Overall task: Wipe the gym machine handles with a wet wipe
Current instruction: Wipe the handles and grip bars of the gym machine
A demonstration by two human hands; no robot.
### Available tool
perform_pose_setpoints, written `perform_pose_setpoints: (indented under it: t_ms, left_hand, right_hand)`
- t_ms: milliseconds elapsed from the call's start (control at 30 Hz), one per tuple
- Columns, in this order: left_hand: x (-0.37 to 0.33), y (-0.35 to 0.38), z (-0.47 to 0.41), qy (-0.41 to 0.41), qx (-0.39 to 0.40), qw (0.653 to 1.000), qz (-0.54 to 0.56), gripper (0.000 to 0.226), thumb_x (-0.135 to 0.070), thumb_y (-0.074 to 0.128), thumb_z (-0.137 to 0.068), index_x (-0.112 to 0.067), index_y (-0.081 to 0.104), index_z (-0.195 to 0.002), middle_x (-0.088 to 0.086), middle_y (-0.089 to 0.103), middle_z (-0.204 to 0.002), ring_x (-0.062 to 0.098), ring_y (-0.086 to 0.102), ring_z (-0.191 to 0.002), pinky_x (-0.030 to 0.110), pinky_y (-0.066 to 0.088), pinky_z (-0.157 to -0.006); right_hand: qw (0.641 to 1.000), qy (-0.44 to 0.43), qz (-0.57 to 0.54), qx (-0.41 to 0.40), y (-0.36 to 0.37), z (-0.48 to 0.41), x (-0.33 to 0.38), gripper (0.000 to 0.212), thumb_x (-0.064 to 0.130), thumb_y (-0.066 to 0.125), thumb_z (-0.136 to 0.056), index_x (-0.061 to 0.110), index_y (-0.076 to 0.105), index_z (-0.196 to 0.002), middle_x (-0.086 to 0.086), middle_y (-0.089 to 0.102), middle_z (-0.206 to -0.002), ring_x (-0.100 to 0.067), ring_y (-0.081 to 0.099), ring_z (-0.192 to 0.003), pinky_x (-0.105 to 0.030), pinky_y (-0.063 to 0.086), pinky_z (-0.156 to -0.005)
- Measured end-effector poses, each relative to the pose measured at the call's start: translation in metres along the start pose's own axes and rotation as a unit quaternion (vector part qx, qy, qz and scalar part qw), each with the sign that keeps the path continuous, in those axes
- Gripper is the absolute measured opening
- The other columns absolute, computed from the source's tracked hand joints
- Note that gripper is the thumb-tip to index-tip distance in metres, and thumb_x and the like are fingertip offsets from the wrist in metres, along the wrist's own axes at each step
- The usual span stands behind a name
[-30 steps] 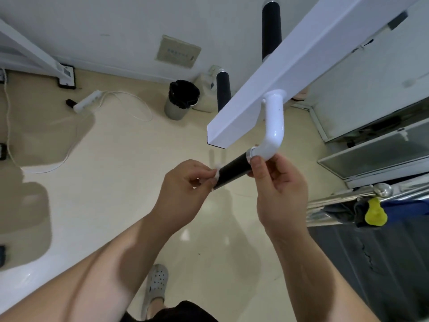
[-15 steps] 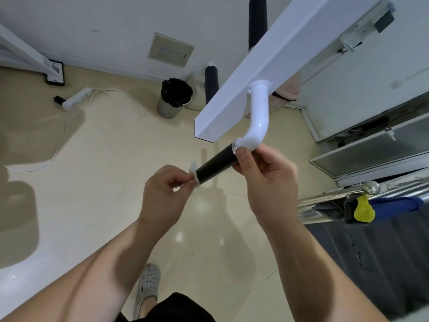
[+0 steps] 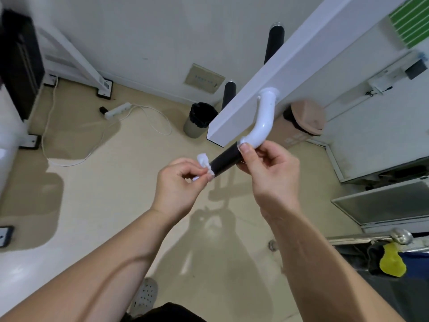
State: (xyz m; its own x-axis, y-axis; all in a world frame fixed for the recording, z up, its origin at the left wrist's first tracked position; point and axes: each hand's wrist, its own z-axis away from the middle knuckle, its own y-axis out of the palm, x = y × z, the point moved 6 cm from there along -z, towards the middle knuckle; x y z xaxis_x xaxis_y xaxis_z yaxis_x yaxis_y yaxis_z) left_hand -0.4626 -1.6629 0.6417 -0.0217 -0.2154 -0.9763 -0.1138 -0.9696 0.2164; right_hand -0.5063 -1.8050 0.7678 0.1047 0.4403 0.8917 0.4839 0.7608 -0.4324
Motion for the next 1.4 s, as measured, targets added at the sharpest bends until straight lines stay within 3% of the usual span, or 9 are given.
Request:
perform_pose_setpoints:
  t_ms: [267, 433, 533, 667, 800, 967, 1067, 1233, 1400]
  left_hand:
    - [-0.049, 0.017, 0.003, 0.14, -0.076, 0.987, 0.02, 0.022, -0.006, 0.08, -0.082, -0.026, 0.071, -0.079, -0.006, 0.067, -0.098, 0.001, 0.066, -0.095, 0.015, 0.049, -0.086]
    - [0.013, 0.002, 0.014, 0.043, -0.133, 0.988, 0.067, 0.017, -0.008, 0.08, -0.084, -0.022, 0.075, -0.075, 0.005, 0.073, -0.087, 0.024, 0.069, -0.091, 0.05, 0.054, -0.087]
    - [0.027, -0.002, 0.014, 0.001, -0.142, 0.985, 0.099, 0.017, -0.009, 0.081, -0.083, -0.025, 0.077, -0.078, 0.005, 0.073, -0.086, 0.029, 0.069, -0.089, 0.056, 0.053, -0.087]
    - [-0.012, 0.004, 0.011, 0.072, -0.147, 0.98, 0.117, 0.016, -0.007, 0.081, -0.082, -0.023, 0.078, -0.083, 0.002, 0.072, -0.086, 0.023, 0.069, -0.089, 0.041, 0.055, -0.083]
    - [-0.035, 0.003, 0.001, 0.157, -0.148, 0.971, 0.108, 0.015, -0.008, 0.08, -0.081, -0.022, 0.076, -0.082, -0.008, 0.07, -0.082, 0.016, 0.067, -0.083, 0.037, 0.055, -0.083]
    - [0.033, -0.014, 0.01, 0.009, -0.149, 0.981, 0.127, 0.017, -0.004, 0.078, -0.085, -0.015, 0.076, -0.073, -0.008, 0.073, -0.075, 0.016, 0.07, -0.082, 0.031, 0.052, -0.079]
    - [0.058, -0.013, 0.011, -0.085, -0.132, 0.972, 0.173, 0.02, -0.001, 0.075, -0.087, -0.011, 0.075, -0.07, 0.007, 0.074, -0.081, 0.029, 0.073, -0.099, 0.03, 0.052, -0.085]
    - [0.005, 0.013, 0.003, -0.034, -0.058, 0.983, 0.173, 0.022, 0.003, 0.071, -0.089, -0.01, 0.074, -0.071, -0.001, 0.073, -0.077, 0.012, 0.07, -0.083, 0.021, 0.051, -0.072]
    - [-0.044, 0.041, -0.007, 0.028, -0.005, 0.978, 0.206, 0.018, 0.002, 0.069, -0.091, -0.011, 0.073, -0.079, -0.008, 0.074, -0.077, 0.006, 0.066, -0.073, 0.018, 0.052, -0.073]
  right_hand:
    - [0.997, -0.066, 0.012, 0.023, 0.002, -0.008, 0.004, 0.02, 0.032, 0.073, -0.089, 0.012, 0.074, -0.085, -0.02, 0.072, -0.076, -0.032, 0.068, -0.07, -0.066, 0.056, -0.075]
    - [0.995, -0.098, 0.024, 0.014, 0.008, -0.01, 0.004, 0.029, 0.026, 0.075, -0.092, 0.005, 0.067, -0.074, 0.005, 0.046, -0.057, -0.02, 0.045, -0.061, -0.055, 0.056, -0.064]
    - [0.993, -0.112, 0.022, 0.007, 0.009, -0.011, 0.004, 0.029, 0.021, 0.075, -0.093, 0.008, 0.064, -0.07, 0.014, 0.044, -0.055, -0.019, 0.043, -0.059, -0.05, 0.052, -0.06]
    - [0.993, -0.113, 0.011, 0.032, 0.016, -0.016, 0.007, 0.027, 0.029, 0.076, -0.089, 0.006, 0.071, -0.075, 0.009, 0.052, -0.056, -0.02, 0.05, -0.061, -0.06, 0.056, -0.065]
    - [0.993, -0.103, -0.01, 0.056, 0.023, -0.018, 0.01, 0.023, 0.031, 0.076, -0.086, 0.01, 0.075, -0.079, -0.016, 0.071, -0.07, -0.024, 0.063, -0.068, -0.063, 0.058, -0.073]
    - [0.993, -0.11, 0.003, 0.042, 0.019, -0.019, 0.006, 0.031, 0.038, 0.076, -0.085, 0.009, 0.071, -0.075, -0.021, 0.056, -0.063, -0.032, 0.059, -0.063, -0.067, 0.056, -0.07]
    - [0.993, -0.115, 0.014, 0.026, 0.011, -0.017, 0.004, 0.029, 0.034, 0.076, -0.087, 0.007, 0.071, -0.077, -0.013, 0.055, -0.06, -0.031, 0.058, -0.061, -0.064, 0.056, -0.068]
    - [0.995, -0.098, 0.023, 0.027, -0.002, -0.013, 0.003, 0.025, 0.023, 0.077, -0.091, 0.004, 0.07, -0.076, 0.015, 0.052, -0.056, -0.014, 0.052, -0.06, -0.059, 0.058, -0.07]
    - [0.994, -0.093, 0.027, 0.046, -0.009, -0.014, 0.002, 0.027, 0.028, 0.078, -0.088, 0.003, 0.072, -0.078, -0.002, 0.064, -0.059, -0.015, 0.059, -0.062, -0.058, 0.059, -0.072]
